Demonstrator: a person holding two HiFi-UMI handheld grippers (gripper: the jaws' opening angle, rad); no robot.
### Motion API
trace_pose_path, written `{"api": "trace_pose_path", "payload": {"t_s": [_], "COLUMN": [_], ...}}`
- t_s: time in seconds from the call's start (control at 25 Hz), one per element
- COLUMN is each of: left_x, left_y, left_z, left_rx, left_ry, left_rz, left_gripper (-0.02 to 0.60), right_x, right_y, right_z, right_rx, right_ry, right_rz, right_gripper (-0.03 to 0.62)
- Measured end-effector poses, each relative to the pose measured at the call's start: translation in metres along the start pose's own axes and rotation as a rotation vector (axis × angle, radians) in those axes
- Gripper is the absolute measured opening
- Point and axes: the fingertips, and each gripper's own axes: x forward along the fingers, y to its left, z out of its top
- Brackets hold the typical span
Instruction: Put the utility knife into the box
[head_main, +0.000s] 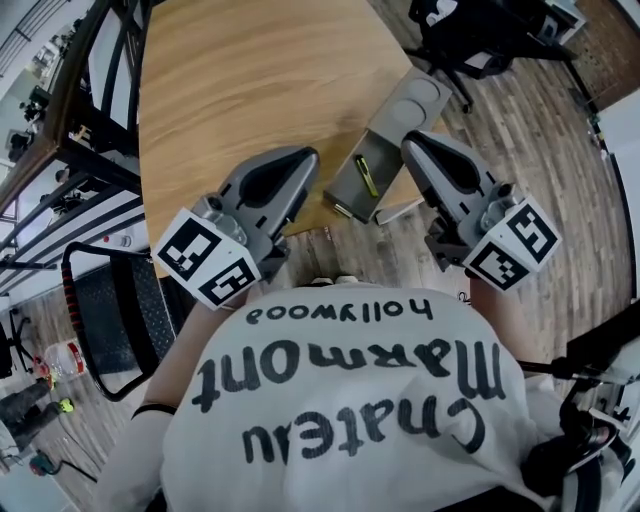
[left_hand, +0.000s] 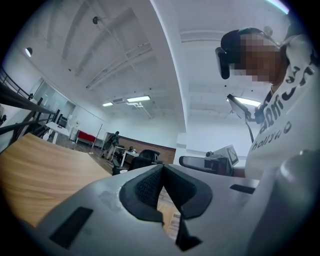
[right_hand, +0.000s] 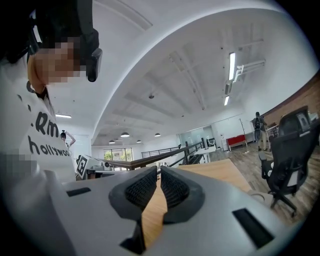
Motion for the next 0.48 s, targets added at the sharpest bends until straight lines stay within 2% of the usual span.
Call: {"api": "trace_pose_path", "payload": {"t_s": [0.32, 0.48], "left_x": [-0.006, -0.004], "left_y": [0.004, 0.002], "left_z": [-0.005, -0.007], "left_rx": [-0.014, 0.003], "left_ry": [0.000, 0.010], "left_rz": [0.036, 0.048], "left_gripper": [0.006, 0.006], "right_x": [-0.005, -0.008], "right_y": [0.004, -0.001], "right_z": [-0.013, -0.014], "right_rx": [0.026, 0.042], "right_ry": [0.035, 0.030], "right_rz": [0.005, 0.006], "right_gripper": [0.018, 0.018]}}
